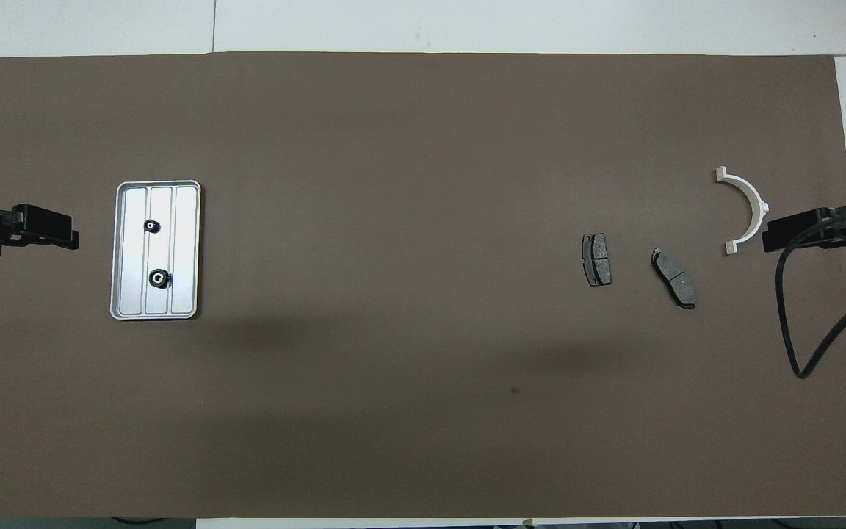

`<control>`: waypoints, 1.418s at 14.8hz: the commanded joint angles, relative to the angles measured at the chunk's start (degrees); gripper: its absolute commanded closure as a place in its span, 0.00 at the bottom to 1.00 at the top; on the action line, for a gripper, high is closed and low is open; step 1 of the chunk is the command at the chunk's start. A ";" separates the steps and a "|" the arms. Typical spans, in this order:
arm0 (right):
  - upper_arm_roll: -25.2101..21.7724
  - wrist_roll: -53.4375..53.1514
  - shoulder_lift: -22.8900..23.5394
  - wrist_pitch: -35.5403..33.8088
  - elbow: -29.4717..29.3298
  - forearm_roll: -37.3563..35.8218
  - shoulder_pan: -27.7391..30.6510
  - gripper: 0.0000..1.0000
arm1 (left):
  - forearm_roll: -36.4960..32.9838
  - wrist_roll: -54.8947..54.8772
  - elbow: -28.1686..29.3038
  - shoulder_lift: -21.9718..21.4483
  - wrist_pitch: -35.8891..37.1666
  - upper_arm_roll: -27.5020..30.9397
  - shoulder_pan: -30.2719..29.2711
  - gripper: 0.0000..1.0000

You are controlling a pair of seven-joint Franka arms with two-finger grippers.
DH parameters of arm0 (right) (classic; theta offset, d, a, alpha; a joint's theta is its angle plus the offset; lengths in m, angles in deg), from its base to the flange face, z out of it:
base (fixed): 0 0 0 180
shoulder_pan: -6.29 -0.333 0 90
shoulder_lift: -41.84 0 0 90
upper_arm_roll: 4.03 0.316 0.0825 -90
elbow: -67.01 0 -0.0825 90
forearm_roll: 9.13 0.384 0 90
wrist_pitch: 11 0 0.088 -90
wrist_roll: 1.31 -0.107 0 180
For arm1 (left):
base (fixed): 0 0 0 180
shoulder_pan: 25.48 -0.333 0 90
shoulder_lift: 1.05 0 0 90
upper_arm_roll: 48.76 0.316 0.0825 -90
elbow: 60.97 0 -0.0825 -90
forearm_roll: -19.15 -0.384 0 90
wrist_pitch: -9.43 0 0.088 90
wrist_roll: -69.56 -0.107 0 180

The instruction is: Place bearing gear from tray to pile

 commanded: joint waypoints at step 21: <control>0.01 1.36 0.07 4.37 3.92 0.86 2.18 0.00 | -1.47 -0.01 20.81 3.46 -26.10 0.85 -2.73 0.34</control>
